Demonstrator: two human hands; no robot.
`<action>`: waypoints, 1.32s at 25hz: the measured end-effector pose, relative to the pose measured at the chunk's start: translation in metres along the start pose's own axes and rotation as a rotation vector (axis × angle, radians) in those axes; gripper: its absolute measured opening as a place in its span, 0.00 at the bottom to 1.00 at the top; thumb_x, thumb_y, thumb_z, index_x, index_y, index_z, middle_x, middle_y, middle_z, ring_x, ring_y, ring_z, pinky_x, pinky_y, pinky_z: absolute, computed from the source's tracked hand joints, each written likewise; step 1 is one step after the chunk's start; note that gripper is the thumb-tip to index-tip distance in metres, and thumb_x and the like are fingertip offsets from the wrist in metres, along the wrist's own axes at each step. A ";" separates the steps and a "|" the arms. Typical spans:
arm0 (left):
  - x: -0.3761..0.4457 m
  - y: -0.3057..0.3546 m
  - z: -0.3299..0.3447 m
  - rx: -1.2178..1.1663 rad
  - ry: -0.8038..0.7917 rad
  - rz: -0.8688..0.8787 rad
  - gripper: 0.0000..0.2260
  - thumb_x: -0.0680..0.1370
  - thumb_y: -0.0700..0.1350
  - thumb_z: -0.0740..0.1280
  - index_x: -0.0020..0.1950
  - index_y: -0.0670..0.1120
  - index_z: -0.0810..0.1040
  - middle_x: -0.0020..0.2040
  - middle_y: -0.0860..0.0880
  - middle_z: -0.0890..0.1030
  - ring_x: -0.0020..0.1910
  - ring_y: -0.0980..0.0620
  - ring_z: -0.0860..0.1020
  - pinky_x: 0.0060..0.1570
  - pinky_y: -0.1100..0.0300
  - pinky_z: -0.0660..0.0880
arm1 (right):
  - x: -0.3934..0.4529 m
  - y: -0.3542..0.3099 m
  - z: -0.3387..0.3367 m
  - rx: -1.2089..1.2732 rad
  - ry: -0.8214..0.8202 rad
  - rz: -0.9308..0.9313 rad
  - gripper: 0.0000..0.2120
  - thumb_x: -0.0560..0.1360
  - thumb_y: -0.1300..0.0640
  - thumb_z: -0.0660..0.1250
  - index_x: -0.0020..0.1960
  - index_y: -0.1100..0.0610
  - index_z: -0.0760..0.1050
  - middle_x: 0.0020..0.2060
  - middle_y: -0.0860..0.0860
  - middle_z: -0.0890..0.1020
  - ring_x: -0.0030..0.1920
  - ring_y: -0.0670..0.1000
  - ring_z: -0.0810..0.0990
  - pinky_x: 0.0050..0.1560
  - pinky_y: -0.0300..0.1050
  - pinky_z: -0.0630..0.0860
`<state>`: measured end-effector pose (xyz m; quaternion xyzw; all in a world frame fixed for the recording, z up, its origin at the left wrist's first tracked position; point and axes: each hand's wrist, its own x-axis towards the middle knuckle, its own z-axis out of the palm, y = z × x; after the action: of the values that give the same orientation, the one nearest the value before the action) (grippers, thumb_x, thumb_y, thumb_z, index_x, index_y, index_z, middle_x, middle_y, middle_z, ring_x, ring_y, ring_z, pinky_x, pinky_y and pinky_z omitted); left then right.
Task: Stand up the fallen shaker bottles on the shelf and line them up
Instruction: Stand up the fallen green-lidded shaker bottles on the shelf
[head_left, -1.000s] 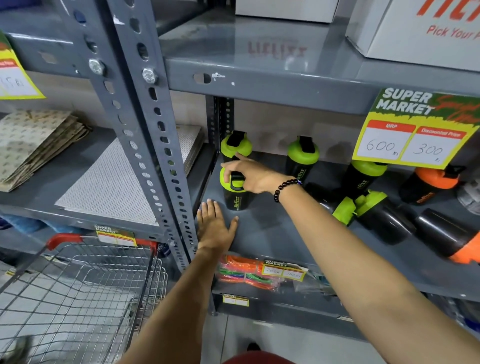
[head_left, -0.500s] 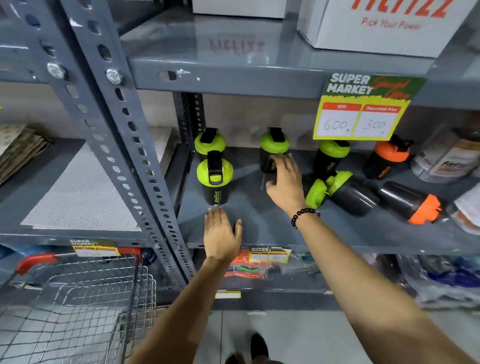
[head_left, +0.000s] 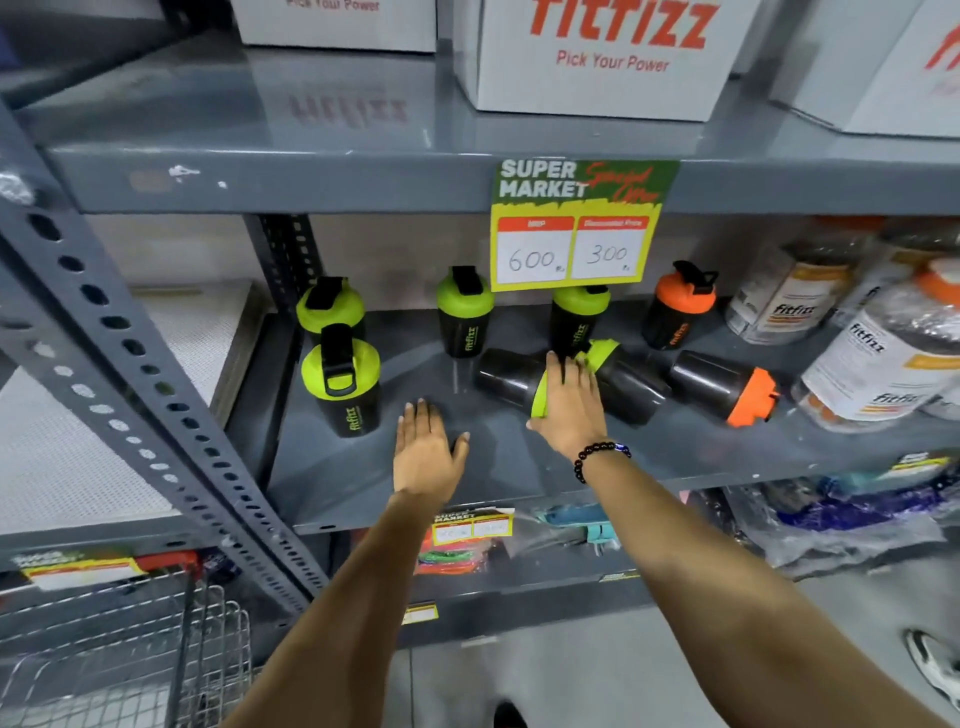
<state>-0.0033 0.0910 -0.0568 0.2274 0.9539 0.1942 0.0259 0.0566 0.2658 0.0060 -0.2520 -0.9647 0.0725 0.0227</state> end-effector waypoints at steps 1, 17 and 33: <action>0.002 0.000 0.001 0.007 -0.013 -0.013 0.29 0.80 0.54 0.53 0.74 0.37 0.53 0.77 0.39 0.55 0.77 0.42 0.49 0.77 0.51 0.46 | 0.001 0.001 -0.001 0.005 0.012 -0.010 0.47 0.67 0.50 0.75 0.76 0.59 0.51 0.73 0.61 0.62 0.75 0.62 0.58 0.77 0.55 0.53; 0.001 -0.005 0.007 0.007 0.024 0.007 0.29 0.79 0.55 0.55 0.74 0.39 0.56 0.76 0.39 0.57 0.77 0.42 0.51 0.77 0.51 0.47 | 0.034 -0.091 -0.095 -0.750 -0.339 -0.214 0.38 0.70 0.57 0.72 0.74 0.61 0.58 0.75 0.62 0.60 0.75 0.66 0.57 0.71 0.71 0.54; 0.001 -0.007 0.009 -0.007 0.042 0.018 0.29 0.79 0.55 0.55 0.73 0.38 0.57 0.76 0.39 0.58 0.76 0.41 0.52 0.77 0.51 0.48 | 0.058 -0.036 -0.092 0.116 -0.409 -0.344 0.41 0.64 0.63 0.72 0.74 0.54 0.62 0.71 0.52 0.70 0.69 0.54 0.71 0.64 0.49 0.75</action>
<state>-0.0058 0.0888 -0.0676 0.2317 0.9515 0.2024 0.0051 -0.0036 0.2748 0.1030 -0.0626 -0.9721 0.1723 -0.1463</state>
